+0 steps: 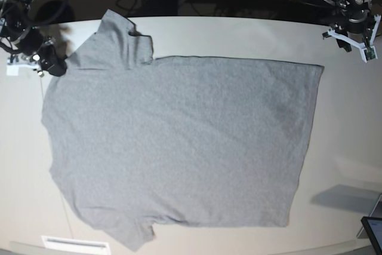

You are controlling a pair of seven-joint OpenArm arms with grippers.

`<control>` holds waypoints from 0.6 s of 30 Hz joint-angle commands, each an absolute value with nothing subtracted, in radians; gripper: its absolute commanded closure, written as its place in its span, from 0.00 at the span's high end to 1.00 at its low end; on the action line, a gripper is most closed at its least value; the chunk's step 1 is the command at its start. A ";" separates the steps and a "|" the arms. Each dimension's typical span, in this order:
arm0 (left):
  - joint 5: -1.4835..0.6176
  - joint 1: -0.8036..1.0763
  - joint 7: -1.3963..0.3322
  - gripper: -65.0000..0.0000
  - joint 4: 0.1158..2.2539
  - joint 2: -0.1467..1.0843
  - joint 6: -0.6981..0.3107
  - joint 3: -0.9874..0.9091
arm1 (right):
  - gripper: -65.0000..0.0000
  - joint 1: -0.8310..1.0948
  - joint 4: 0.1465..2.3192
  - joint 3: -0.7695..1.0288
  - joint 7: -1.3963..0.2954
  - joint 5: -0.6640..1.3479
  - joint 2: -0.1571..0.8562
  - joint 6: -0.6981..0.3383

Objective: Fold the T-shirt properly
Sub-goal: 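Move both grippers down toward the shirt's shoulder corners, then grasp the shirt's shoulder corners with both grippers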

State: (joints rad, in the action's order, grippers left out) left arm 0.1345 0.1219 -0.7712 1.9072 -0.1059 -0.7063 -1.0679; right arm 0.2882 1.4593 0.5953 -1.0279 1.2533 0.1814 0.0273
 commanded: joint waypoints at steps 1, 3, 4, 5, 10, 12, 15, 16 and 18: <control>0.085 0.140 -0.768 0.47 1.942 -0.070 -0.698 -1.055 | 0.00 0.289 1.445 0.584 -1.032 1.267 0.163 0.025; -0.021 0.191 -0.837 0.47 1.962 -0.025 -0.698 -1.026 | 0.00 0.288 1.445 0.584 -1.032 1.267 0.163 0.025; -0.079 0.211 -0.875 0.47 1.969 -0.001 -0.698 -1.017 | 0.00 0.288 1.445 0.584 -1.032 1.267 0.163 0.025; -0.134 0.225 -0.909 0.47 1.971 0.025 -0.698 -1.013 | 0.00 0.288 1.445 0.584 -1.032 1.267 0.163 0.025; -0.423 0.275 -1.084 0.47 1.959 0.180 -0.698 -1.010 | 0.00 0.277 1.445 0.584 -1.032 1.267 0.163 0.025; -0.507 0.272 -1.141 0.47 1.925 0.228 -0.698 -1.010 | 0.00 0.275 1.445 0.584 -1.032 1.267 0.163 0.025; -0.559 0.271 -1.188 0.47 1.831 0.294 -0.698 -0.946 | 0.00 0.274 1.445 0.584 -1.032 1.267 0.163 0.025; -0.572 0.274 -1.187 0.47 1.794 0.321 -0.698 -0.905 | 0.00 0.274 1.445 0.584 -1.032 1.268 0.163 0.025; -0.575 0.274 -1.179 0.47 1.705 0.358 -0.698 -0.803 | 0.00 0.274 1.445 0.584 -1.032 1.268 0.163 0.025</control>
